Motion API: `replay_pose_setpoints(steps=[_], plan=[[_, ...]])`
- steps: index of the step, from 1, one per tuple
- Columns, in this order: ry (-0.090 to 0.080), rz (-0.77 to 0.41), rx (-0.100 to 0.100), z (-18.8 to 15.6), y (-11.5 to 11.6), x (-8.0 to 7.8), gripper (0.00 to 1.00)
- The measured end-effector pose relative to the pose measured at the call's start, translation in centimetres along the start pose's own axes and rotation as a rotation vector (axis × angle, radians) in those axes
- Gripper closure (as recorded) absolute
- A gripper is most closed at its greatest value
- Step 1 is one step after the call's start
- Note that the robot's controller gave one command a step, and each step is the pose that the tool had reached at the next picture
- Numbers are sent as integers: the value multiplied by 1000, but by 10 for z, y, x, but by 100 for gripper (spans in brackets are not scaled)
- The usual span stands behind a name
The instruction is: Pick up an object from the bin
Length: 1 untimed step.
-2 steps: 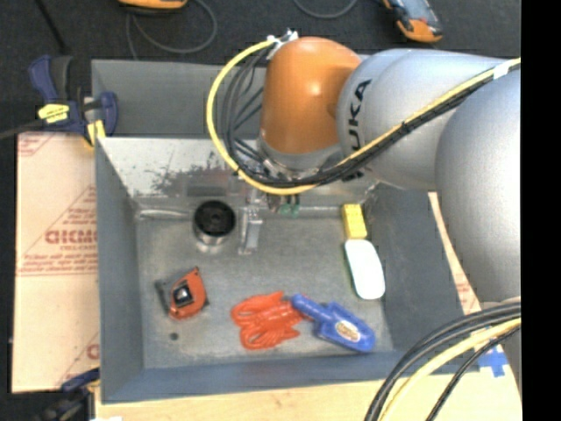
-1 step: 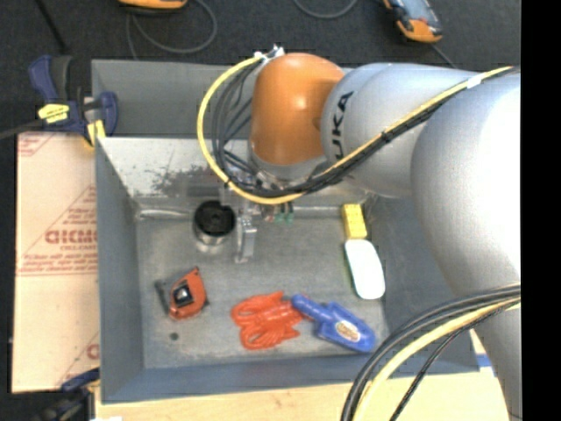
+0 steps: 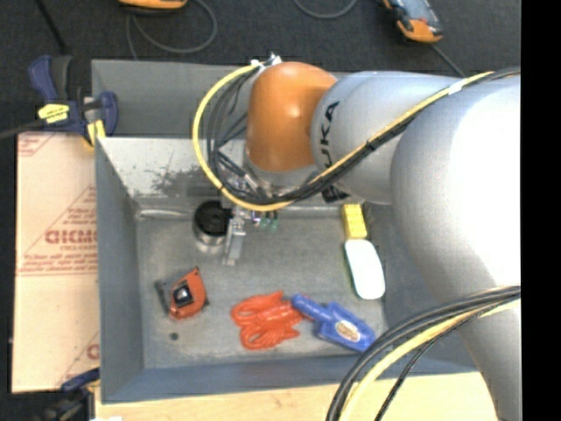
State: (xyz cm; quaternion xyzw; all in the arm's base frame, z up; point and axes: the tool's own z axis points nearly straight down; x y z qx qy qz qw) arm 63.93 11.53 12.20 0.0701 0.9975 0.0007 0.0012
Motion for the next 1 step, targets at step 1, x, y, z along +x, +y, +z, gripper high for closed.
replay_pose_setpoints(steps=[1], plan=[[1,154,0,19,7,-2,0]])
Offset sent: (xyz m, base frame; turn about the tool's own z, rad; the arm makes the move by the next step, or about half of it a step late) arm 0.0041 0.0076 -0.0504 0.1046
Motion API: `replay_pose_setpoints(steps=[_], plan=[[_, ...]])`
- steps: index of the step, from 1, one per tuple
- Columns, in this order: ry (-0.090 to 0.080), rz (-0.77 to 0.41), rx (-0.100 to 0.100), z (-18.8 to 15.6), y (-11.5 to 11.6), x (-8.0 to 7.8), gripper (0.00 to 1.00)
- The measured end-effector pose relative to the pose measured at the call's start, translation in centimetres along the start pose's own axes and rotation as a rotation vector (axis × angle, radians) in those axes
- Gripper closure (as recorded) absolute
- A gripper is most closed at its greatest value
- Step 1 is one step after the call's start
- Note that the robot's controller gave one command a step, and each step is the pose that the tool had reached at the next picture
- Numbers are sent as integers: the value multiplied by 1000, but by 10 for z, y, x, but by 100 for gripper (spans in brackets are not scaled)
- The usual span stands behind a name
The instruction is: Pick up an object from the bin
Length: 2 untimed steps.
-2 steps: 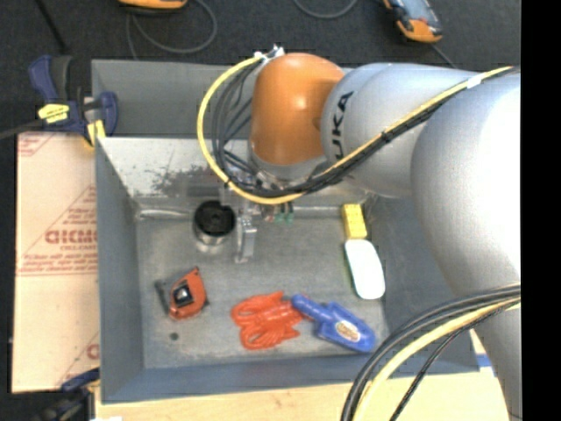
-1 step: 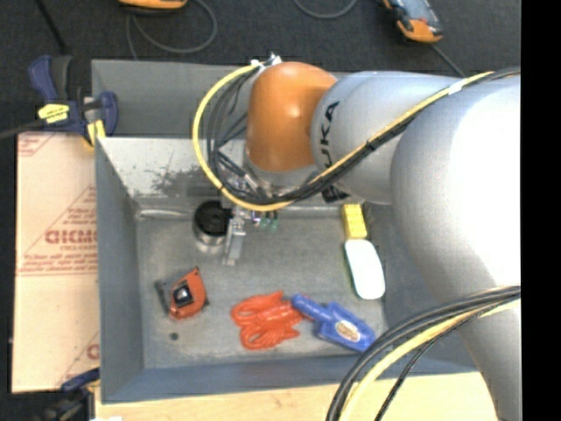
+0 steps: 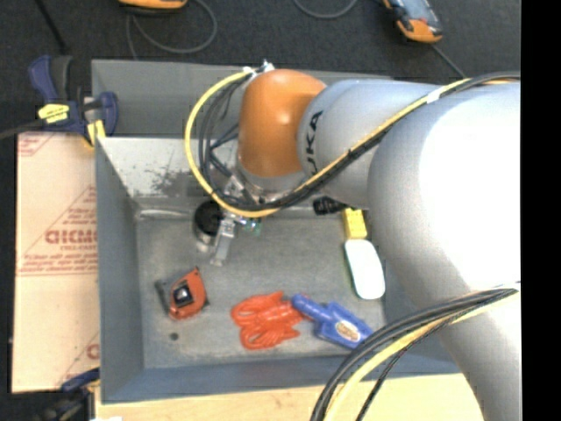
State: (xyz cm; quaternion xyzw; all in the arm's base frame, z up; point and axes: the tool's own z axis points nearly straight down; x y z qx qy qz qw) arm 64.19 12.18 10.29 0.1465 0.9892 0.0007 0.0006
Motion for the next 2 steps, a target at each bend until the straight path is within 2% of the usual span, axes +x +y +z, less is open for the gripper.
replay_pose_setpoints(steps=[1,2], plan=[[-24,-51,-11,18,5,-9,100],[-23,-51,-12,18,5,-9,100]])
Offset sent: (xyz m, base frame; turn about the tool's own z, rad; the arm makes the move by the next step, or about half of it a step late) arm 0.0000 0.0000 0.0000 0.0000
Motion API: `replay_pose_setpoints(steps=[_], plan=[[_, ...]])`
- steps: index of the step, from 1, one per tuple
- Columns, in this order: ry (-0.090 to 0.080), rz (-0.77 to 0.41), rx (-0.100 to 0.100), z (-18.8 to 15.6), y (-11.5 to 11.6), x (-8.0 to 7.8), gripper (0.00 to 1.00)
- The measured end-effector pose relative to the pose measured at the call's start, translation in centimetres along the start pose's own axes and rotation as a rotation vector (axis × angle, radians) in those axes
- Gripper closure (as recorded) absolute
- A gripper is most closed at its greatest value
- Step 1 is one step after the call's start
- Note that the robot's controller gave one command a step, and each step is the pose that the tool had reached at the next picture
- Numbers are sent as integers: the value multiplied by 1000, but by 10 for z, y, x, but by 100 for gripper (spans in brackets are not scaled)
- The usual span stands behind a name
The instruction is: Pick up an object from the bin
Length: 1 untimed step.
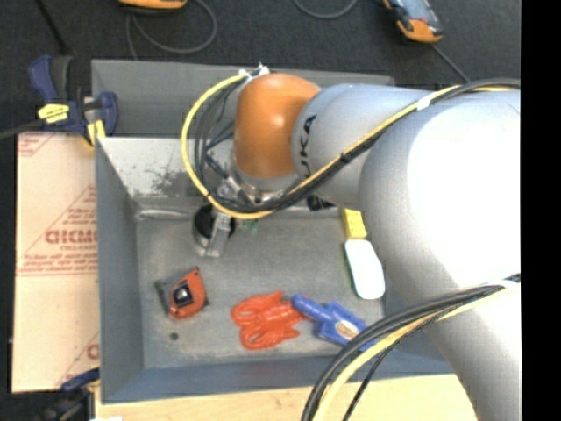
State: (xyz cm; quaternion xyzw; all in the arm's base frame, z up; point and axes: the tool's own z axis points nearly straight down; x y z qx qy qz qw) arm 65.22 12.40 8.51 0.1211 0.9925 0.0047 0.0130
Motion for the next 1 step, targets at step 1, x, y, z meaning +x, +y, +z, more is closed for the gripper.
replay_pose_setpoints(steps=[1], plan=[[-7,-8,4,-5,13,27,100]])
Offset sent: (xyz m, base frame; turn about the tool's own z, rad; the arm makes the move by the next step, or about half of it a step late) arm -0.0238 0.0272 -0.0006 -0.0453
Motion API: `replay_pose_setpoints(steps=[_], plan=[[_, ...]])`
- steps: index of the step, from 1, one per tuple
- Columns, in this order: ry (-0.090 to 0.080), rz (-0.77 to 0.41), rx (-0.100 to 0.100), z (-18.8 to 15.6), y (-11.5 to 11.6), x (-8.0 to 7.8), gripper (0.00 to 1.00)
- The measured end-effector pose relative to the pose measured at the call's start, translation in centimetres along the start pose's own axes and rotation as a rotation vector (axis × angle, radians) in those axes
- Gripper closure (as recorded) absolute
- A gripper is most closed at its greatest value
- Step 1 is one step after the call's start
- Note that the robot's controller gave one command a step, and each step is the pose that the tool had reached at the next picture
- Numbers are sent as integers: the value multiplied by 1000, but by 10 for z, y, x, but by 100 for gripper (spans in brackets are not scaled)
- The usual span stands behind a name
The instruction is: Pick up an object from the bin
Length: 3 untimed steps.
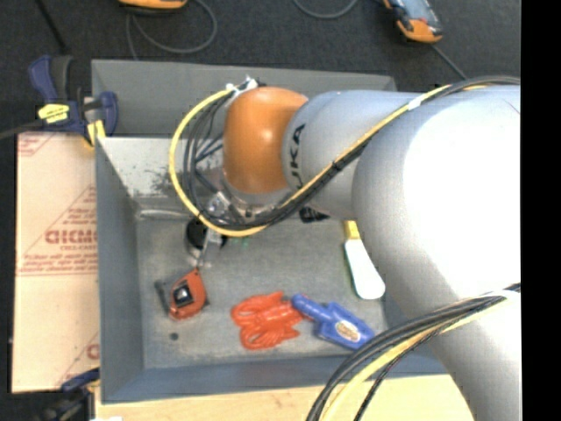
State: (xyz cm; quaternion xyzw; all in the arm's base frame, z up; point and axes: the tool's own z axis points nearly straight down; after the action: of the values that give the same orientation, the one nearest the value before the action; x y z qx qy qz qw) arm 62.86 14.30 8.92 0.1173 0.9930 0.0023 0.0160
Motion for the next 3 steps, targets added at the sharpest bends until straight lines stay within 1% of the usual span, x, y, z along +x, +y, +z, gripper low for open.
replay_pose_setpoints(steps=[1,2,3], plan=[[5,-12,0,-1,8,12,100],[21,-32,-3,6,7,-8,100],[20,-31,-4,6,6,-10,100]])
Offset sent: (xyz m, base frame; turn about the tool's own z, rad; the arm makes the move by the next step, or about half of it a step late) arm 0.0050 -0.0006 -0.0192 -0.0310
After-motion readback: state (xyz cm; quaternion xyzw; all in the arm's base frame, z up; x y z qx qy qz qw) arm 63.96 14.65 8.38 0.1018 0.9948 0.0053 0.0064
